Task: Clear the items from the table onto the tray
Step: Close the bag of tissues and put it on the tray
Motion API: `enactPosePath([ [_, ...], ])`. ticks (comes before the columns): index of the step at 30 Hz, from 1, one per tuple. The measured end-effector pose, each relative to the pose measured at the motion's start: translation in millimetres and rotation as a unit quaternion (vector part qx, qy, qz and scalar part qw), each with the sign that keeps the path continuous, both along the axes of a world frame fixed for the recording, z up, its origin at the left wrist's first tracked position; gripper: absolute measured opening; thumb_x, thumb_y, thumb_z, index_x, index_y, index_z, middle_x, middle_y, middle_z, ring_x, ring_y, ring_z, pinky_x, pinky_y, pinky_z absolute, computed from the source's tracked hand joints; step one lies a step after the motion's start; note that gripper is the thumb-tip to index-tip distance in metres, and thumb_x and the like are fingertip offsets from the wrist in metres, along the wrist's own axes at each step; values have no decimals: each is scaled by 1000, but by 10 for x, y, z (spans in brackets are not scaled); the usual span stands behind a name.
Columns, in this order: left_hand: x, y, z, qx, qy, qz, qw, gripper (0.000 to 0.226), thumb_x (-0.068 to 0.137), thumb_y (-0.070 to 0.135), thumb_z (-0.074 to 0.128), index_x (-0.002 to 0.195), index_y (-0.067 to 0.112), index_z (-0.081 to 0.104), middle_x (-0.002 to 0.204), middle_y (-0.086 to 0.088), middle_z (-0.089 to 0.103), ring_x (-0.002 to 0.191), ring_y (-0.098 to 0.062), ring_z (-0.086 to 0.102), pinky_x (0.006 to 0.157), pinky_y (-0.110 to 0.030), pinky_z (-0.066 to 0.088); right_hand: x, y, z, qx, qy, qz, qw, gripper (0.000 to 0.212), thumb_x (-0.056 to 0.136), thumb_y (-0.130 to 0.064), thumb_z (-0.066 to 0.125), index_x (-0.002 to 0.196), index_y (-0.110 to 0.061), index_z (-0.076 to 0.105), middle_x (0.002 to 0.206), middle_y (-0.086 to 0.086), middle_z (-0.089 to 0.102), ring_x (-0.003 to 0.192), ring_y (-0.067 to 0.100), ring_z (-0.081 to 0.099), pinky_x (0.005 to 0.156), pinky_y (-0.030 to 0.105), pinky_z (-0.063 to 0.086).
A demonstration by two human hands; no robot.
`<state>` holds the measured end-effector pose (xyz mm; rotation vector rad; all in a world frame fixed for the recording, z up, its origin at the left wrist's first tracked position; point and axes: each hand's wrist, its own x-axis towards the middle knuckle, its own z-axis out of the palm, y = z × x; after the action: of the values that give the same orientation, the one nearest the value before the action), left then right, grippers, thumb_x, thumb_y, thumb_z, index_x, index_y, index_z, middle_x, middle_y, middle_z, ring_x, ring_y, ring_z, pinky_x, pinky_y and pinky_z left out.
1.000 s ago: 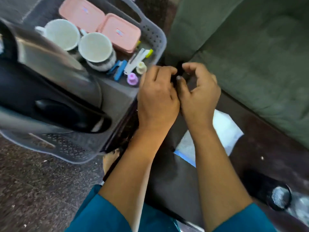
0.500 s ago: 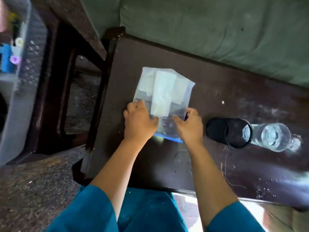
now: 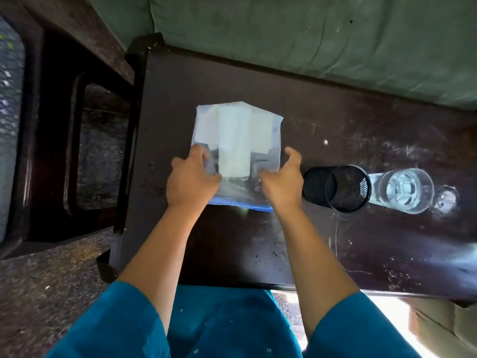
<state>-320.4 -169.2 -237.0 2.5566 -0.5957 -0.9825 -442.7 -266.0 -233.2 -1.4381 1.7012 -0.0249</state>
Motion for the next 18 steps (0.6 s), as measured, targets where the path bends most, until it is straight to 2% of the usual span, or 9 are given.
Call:
enactPosePath([
  [3,-12,-46,225,-11,-16,-36,999,29,76,41,66,92,27,47,128,-13,33,61,-24,52,65,-31,48,-28,-16,199,-45,-47,23,998,50,82,-8,53,124,-29,36,65,-8,59,68,25,64,65,38,53],
  [4,-23,-53,334,-26,-29,-63,997,31,75,47,66,91,27,48,141,-12,24,68,-26,54,72,-32,48,-41,-28,287,-61,-56,37,996,42,81,-5,52,115,-29,42,63,-9,59,68,25,65,65,40,53],
  [6,-45,-62,622,-58,-45,-142,987,45,70,64,58,95,27,53,152,-8,13,95,-36,56,85,-39,48,-61,-88,523,-79,-69,47,993,28,79,-2,50,93,-26,53,69,-6,62,72,24,66,70,40,55],
  [8,-57,-61,957,-41,-10,-243,969,77,59,83,44,115,29,50,154,-6,13,118,-44,44,98,-48,42,-85,-149,768,-63,-84,25,994,25,75,0,47,74,-20,61,64,-9,65,65,17,66,65,31,55],
  [9,-52,-66,1129,-15,15,-287,958,93,53,88,41,126,32,42,155,-2,12,124,-44,39,102,-49,40,-96,-175,913,-42,-98,7,994,26,72,1,47,68,-18,64,57,-10,64,57,14,63,61,29,53],
  [11,-75,-92,1500,38,34,-360,932,105,52,86,51,139,34,25,156,2,12,130,-40,35,104,-50,38,-169,-208,1225,-7,-121,-8,993,29,71,2,49,56,-17,64,52,-3,62,54,19,59,61,37,51],
  [14,-157,-89,1986,54,-57,-444,893,82,72,62,61,139,30,26,150,4,32,131,-39,34,106,-51,35,-304,-243,1728,13,-136,-1,991,30,71,3,52,49,-15,61,56,7,60,54,23,55,59,40,48],
  [16,-248,-57,2310,-18,-97,-484,869,58,82,45,60,133,26,39,138,3,47,126,-31,42,102,-45,38,-434,-230,2098,19,-149,11,989,27,71,4,55,53,-14,61,59,10,58,54,21,51,58,35,44],
  [18,-318,-41,2515,-94,-78,-502,856,33,86,32,58,118,22,54,119,2,58,112,-23,52,91,-38,44,-500,-246,2338,34,-172,21,984,20,74,5,58,60,-9,62,63,12,56,57,20,50,59,35,44],
])
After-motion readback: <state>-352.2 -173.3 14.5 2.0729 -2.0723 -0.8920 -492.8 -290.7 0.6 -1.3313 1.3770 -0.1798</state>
